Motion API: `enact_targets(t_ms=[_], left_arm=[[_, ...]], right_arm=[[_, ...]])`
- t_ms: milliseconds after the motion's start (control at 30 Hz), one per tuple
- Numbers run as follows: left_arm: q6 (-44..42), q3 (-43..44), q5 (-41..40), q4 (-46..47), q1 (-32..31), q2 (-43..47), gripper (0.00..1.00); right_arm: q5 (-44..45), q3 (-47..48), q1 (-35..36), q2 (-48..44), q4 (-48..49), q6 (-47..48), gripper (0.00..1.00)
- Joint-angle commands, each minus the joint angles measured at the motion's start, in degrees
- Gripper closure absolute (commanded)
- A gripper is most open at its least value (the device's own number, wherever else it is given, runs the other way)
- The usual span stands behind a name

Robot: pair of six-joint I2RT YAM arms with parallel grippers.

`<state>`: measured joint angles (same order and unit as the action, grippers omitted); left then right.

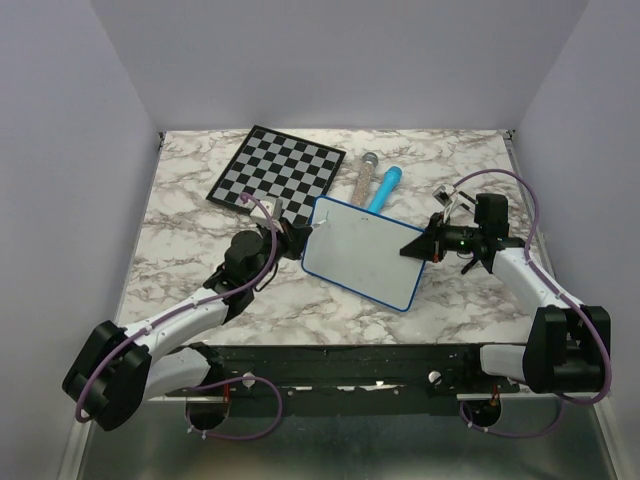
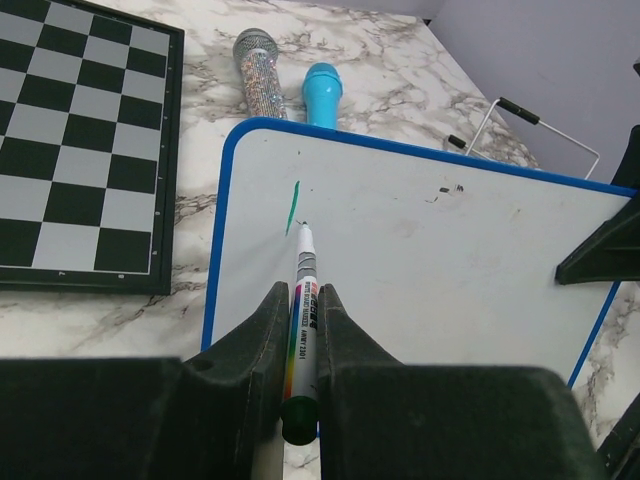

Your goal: Write a sentence on the whiteboard

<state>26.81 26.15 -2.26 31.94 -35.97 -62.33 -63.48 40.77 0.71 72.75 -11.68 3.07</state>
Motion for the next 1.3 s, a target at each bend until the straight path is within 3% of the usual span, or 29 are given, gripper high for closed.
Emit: enact_targets(t_ms=[0, 1267], left_arm=[[-0.8, 1.8, 1.2, 2.0, 0.5, -1.9, 1.0], [0.4, 4.5, 4.4, 5.2, 1.4, -6.6, 1.0]], right_arm=[[0.7, 1.4, 0.3, -0.7, -0.2, 1.2, 0.99], [0.6, 1.5, 0.3, -0.4, -0.4, 1.4, 0.99]])
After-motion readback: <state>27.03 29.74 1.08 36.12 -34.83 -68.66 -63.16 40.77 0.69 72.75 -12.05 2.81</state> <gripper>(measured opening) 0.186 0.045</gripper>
